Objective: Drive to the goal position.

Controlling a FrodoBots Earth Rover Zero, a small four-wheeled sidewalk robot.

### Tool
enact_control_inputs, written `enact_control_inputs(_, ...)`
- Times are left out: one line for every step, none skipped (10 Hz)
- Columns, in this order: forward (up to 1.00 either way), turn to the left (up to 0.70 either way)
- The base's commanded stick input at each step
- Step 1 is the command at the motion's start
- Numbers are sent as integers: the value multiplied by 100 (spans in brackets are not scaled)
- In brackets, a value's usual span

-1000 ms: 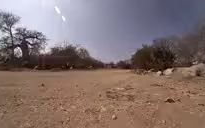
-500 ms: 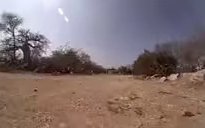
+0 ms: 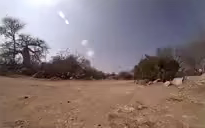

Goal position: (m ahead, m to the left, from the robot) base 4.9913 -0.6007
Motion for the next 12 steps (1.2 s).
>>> enact_control_inputs(87,0)
enact_control_inputs(87,0)
enact_control_inputs(87,0)
enact_control_inputs(87,0)
enact_control_inputs(87,0)
enact_control_inputs(87,0)
enact_control_inputs(87,0)
enact_control_inputs(87,0)
enact_control_inputs(87,0)
enact_control_inputs(87,0)
enact_control_inputs(87,0)
enact_control_inputs(87,-1)
